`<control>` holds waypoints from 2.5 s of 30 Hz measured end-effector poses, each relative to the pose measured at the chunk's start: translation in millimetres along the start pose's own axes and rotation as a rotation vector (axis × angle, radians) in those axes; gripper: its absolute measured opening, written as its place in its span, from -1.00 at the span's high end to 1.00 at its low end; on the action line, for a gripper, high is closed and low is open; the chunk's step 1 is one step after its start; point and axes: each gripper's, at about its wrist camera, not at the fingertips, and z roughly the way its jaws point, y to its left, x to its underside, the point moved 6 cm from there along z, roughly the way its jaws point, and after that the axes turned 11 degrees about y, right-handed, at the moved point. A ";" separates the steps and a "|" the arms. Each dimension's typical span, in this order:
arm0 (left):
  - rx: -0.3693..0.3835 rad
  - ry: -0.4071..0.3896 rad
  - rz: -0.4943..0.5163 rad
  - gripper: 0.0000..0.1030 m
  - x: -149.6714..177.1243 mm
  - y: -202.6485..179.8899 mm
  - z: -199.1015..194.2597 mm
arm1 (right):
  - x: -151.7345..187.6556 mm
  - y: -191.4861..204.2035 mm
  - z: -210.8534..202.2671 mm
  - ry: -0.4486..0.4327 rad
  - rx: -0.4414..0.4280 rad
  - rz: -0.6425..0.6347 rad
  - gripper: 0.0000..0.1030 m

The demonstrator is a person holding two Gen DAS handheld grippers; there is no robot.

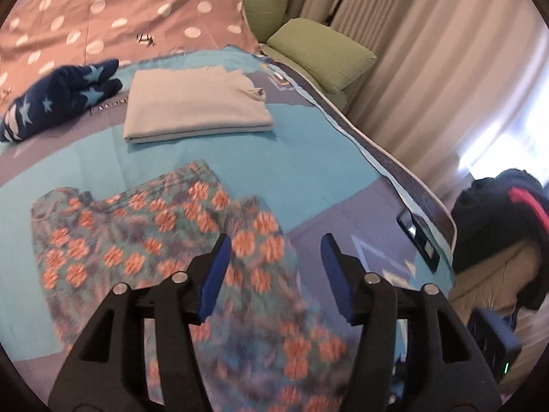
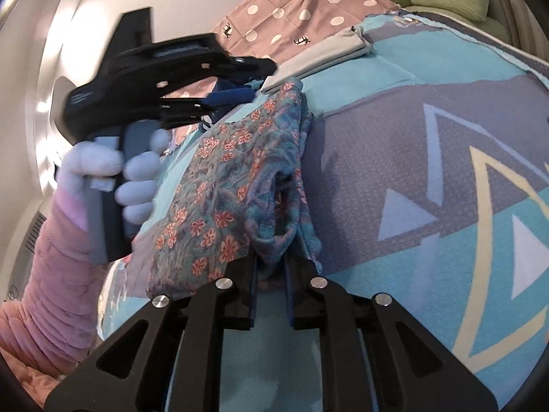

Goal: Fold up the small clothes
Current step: 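Lower the fold onto the cloth and open both grippers, then grasp the folded floral cloth with both grippers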

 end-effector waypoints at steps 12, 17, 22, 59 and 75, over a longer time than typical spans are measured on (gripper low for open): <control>-0.146 -0.016 -0.011 -0.16 146.6 40.0 -66.3 | -4.1 -9.1 -4.6 0.015 -0.034 0.049 0.43; -0.193 0.015 0.016 -0.28 197.5 36.1 -68.3 | -6.2 -8.0 -6.2 0.005 0.017 0.032 0.43; -0.246 0.025 -0.034 -0.28 219.7 50.3 -55.5 | -7.1 -15.0 -9.1 -0.009 0.077 0.065 0.39; 0.015 -0.139 -0.242 -0.35 173.8 122.6 -76.9 | -86.3 -15.9 5.1 0.096 0.053 -0.023 -0.33; 0.110 -0.037 -0.258 -0.32 68.1 154.1 3.7 | -158.1 -13.0 102.8 0.317 -0.175 -0.196 -0.57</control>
